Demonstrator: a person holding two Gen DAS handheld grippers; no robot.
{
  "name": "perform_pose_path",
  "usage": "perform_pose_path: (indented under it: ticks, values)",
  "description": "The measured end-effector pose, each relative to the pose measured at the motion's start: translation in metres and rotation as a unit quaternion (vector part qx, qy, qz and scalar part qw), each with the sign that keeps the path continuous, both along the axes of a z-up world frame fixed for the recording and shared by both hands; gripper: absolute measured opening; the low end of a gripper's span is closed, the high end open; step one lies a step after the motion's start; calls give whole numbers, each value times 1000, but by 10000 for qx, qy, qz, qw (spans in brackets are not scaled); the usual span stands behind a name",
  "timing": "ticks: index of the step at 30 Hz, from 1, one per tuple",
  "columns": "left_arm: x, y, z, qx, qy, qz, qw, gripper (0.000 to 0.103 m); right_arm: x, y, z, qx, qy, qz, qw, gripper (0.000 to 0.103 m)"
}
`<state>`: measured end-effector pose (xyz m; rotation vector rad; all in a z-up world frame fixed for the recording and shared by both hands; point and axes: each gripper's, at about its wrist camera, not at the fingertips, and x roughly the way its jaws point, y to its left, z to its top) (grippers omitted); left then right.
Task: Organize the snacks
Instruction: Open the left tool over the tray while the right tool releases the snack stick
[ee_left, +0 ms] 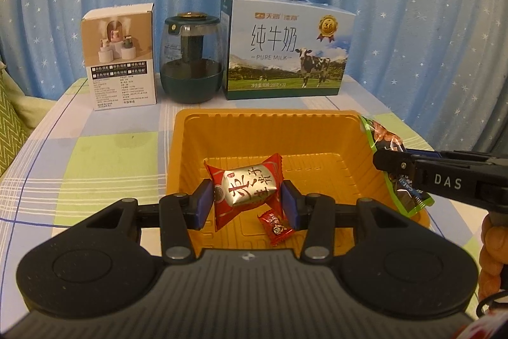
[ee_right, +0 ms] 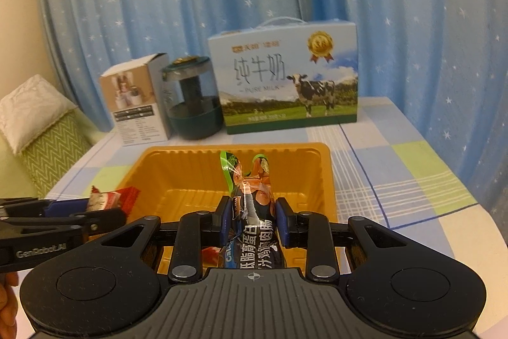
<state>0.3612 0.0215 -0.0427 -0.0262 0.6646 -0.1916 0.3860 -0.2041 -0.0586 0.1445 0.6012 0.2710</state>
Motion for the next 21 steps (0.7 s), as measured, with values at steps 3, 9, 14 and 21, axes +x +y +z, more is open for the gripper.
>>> perform_pose_path:
  ticks: [3,9,14,21]
  values:
    - [3,-1,-5,27,50,-18,10000,43,6,1,-5,-27,51,7,10000,30]
    - [5,-2,-8,71,-16,3,10000,47,11,5,-12,-19,146,39,9999,30]
    - [6,1,-7,23,24,18,10000,47,11,6,-13,-21,158,52,9999,30]
    - [5,2,-8,73,61,30,10000,47,11,7,-12,-5,149,39,9999,30]
